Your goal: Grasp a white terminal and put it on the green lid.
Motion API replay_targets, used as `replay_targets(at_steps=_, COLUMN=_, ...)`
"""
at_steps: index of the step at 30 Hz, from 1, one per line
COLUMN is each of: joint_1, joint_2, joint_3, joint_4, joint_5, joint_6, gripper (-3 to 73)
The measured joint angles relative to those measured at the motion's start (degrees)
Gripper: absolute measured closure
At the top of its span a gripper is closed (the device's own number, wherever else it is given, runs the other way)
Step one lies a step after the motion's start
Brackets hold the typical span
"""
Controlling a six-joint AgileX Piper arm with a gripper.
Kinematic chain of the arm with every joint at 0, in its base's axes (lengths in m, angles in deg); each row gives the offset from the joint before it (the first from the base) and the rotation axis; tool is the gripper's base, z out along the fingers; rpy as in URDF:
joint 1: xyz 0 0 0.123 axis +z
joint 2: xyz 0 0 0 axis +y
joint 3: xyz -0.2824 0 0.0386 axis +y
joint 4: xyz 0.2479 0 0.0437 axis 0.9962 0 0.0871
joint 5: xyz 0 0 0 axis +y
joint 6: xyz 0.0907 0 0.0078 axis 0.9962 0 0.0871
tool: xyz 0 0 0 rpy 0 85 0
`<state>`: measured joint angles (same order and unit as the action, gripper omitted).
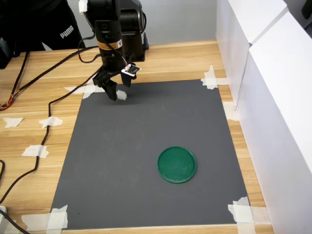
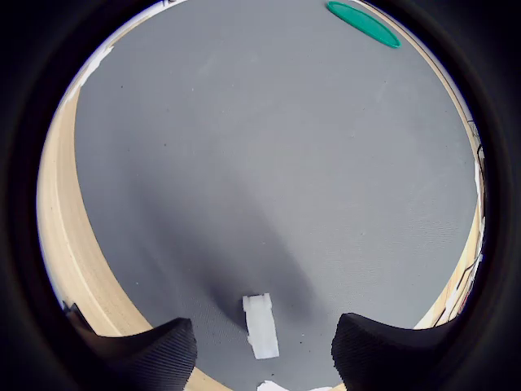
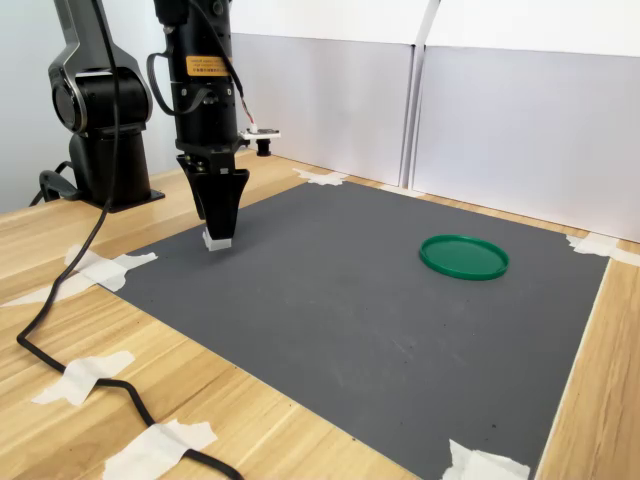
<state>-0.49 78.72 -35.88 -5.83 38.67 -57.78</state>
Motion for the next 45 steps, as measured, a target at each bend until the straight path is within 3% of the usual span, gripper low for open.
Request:
replay_targets(at_steps=14, joint_1=0.00, joint_2=3.77, joint_3=0.00, joint_4=0.00, joint_5=-2.16, joint_6=-0.19, gripper=-0.2)
replay_targets(at_steps=18, joint_1=0.00, joint_2=4.23, joint_3=0.00, joint_4=0.00, joint_5=-2.16, joint_6=0.91, gripper=3.3)
replay_targets(at_steps=23, joint_1=0.00, joint_2=4.25, joint_3=0.00, joint_4=0.00, joint_5=-2.16, joint_6=1.40, gripper=15.9)
replay_targets(at_steps=33, joint_1=0.00, joint_2=4.20, joint_3=0.00, joint_4=0.00, joint_5=-1.56, joint_6=4.75, gripper=60.9)
replay_targets(at_steps=39, joint_1=0.00, joint_2=2.05, joint_3=-0.69, joint_4=0.48, joint_5=3.24, joint_6=7.95, gripper=60.8)
replay_targets(at_steps=45, joint_1=0.00, joint_2=-0.86, joint_3=-8.13, joint_4=3.53, joint_5=10.69, joint_6=12.63, gripper=60.8)
